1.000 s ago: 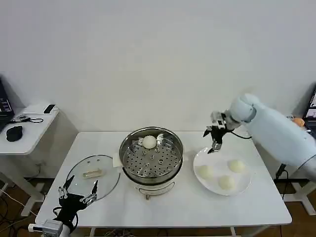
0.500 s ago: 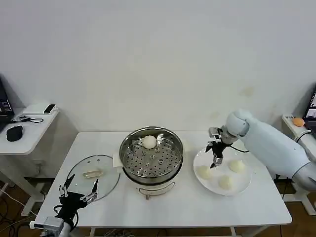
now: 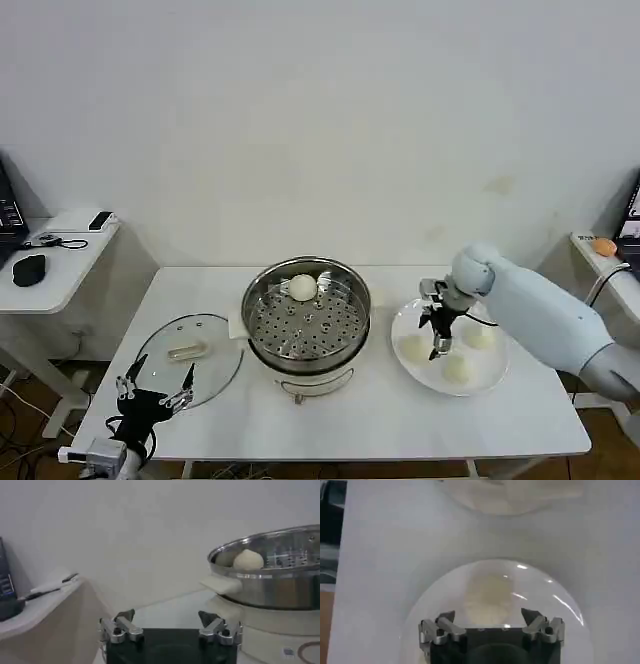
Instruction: Take steamed baozi put them in steamer then cover it.
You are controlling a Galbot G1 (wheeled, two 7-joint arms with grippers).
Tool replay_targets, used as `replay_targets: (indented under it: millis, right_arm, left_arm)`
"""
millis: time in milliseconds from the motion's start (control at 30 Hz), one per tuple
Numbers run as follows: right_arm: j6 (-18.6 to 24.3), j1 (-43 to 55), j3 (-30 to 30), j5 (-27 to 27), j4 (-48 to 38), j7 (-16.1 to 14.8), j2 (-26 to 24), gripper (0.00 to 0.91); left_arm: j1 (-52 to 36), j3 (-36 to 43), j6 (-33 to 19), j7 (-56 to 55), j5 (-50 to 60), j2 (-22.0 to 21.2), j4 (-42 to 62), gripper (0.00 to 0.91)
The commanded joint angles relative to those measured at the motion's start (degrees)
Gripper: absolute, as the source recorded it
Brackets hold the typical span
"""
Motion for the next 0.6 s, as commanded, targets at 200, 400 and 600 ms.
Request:
replay_targets:
  millis: [200, 400, 600]
  right_arm:
    - [0.27, -1.66, 1.18, -1.51, -2.63, 1.04, 1.72, 0.907]
    - [0.34, -2.03, 1.37, -1.67, -3.19, 0.81, 2.37, 0.907]
    - [0.51, -2.2, 1.7, -1.72, -4.32, 1.05, 3.37, 0.907]
  left_arm:
    - [0.17, 0.07, -0.06, -0.04, 0.7, -0.22, 0.09, 0.907]
    - [0.0, 0.0, -0.02, 0.05, 0.69, -0.11, 0.26, 0.907]
    - [-0.2, 0.13, -0.03, 0.04, 0.74, -0.35, 0.7, 0.907]
